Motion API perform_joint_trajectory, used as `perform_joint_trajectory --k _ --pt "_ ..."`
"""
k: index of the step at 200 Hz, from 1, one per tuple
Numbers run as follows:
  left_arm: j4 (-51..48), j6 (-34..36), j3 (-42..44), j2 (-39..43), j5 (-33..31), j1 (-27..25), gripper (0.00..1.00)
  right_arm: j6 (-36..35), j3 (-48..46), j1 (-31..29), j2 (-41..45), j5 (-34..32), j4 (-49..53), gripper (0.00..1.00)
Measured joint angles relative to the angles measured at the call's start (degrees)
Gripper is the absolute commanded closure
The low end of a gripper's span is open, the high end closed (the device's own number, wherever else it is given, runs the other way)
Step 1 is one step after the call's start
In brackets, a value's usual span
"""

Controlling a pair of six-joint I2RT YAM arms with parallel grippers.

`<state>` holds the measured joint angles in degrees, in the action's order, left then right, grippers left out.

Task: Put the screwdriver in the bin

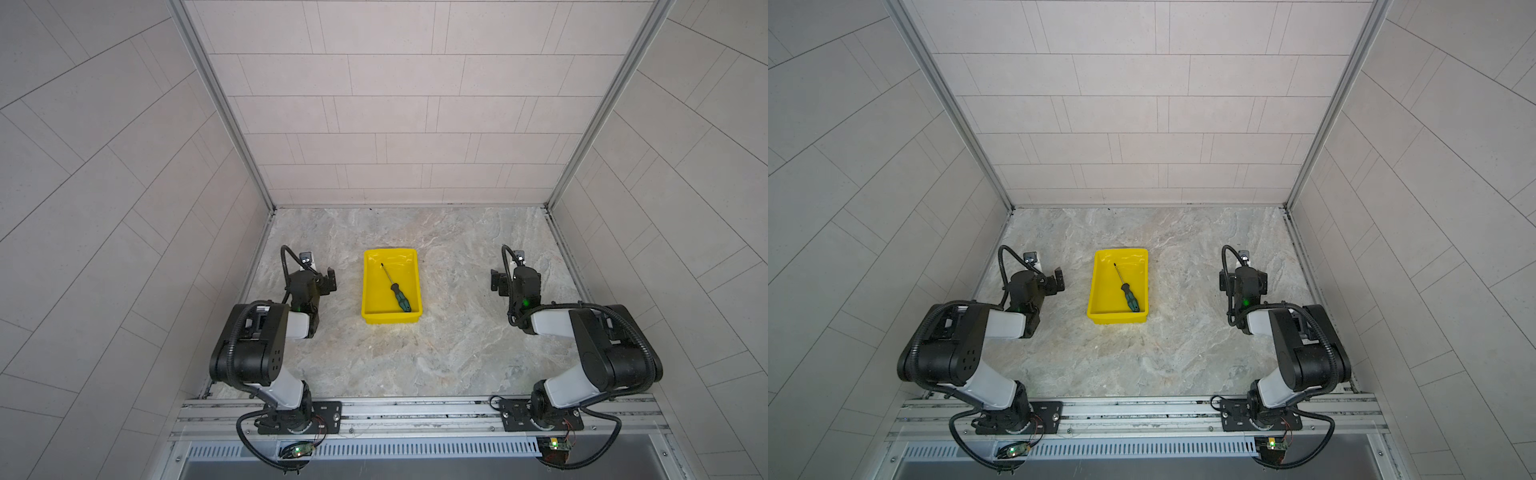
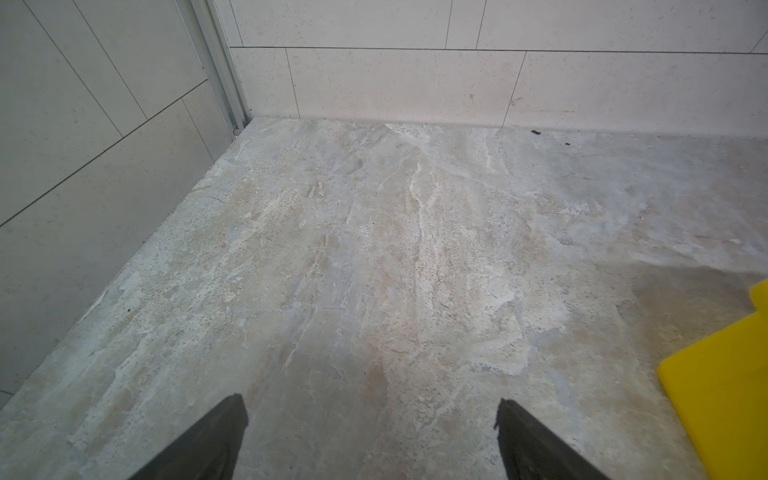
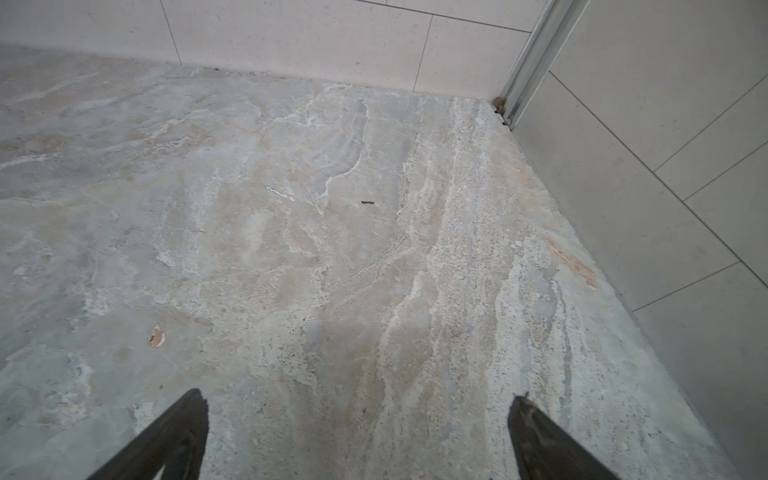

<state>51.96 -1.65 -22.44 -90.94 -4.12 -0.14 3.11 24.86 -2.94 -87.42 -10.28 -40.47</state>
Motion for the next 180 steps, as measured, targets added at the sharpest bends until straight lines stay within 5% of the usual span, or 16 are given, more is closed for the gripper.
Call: perform_joint_trajectory --k 180 --pt "-0.5 0.2 -0.1 0.0 -1.4 -1.0 0.0 -0.2 0.0 0.0 0.0 1.5 0.0 0.0"
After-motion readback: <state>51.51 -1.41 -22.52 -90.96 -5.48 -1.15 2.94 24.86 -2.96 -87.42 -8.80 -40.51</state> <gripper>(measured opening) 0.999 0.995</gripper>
